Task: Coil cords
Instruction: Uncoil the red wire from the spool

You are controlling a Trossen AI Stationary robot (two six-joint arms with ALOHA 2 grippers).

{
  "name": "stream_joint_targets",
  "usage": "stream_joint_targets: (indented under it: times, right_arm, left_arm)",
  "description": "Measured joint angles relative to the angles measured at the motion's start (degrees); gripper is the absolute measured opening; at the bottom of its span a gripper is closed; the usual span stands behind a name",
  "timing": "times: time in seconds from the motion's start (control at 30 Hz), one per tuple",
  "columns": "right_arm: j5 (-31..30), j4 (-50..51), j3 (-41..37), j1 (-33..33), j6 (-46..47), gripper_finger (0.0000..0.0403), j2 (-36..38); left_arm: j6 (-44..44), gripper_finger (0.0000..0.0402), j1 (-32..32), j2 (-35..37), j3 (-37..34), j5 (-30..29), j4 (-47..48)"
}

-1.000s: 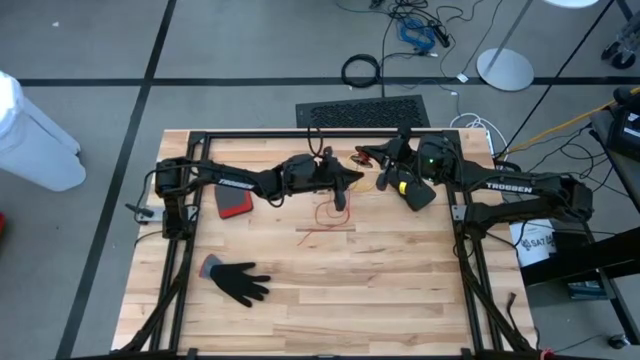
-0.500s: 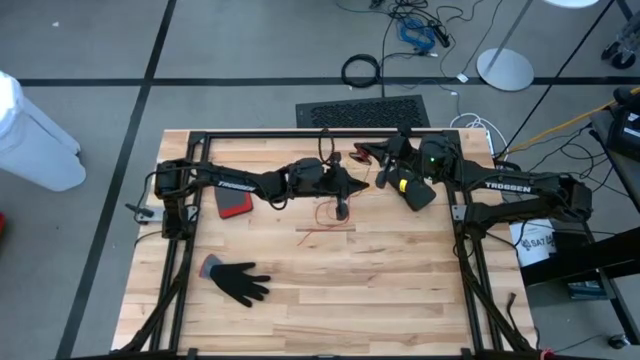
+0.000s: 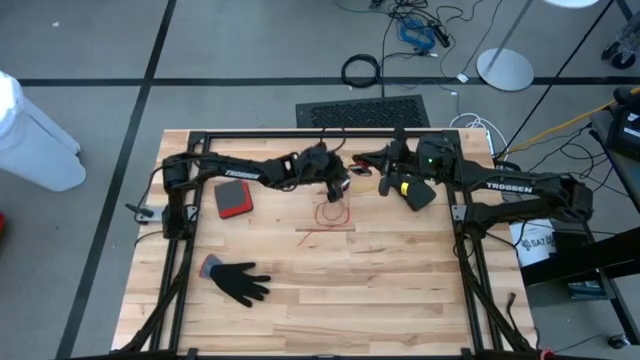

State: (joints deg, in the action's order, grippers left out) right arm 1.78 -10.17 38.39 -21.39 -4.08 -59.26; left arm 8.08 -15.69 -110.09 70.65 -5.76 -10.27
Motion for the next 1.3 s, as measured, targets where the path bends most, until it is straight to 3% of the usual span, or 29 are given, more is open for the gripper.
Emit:
stream_joint_targets:
  times: [0.33,0.77,1.07,1.3]
  right_arm:
    - [-3.38,12.77,0.00,-2.05,-1.50,0.0000,0.02]
    - [-4.86,13.26,-0.01,-2.62,-4.41,0.0000,0.02]
    - [-12.66,11.84,-0.02,-3.42,-4.44,0.0000,0.02]
    - [-14.64,3.10,-0.02,-3.80,-2.88,0.0000,0.02]
  left_arm:
    - [4.88,0.0000,-2.21,8.73,-0.02,-6.65,4.99]
    - [5.79,0.0000,0.35,13.47,0.00,-6.24,9.05]
    - [7.26,0.0000,7.26,13.47,0.00,4.35,3.88]
    - [7.68,0.0000,11.36,12.95,0.00,6.17,6.39]
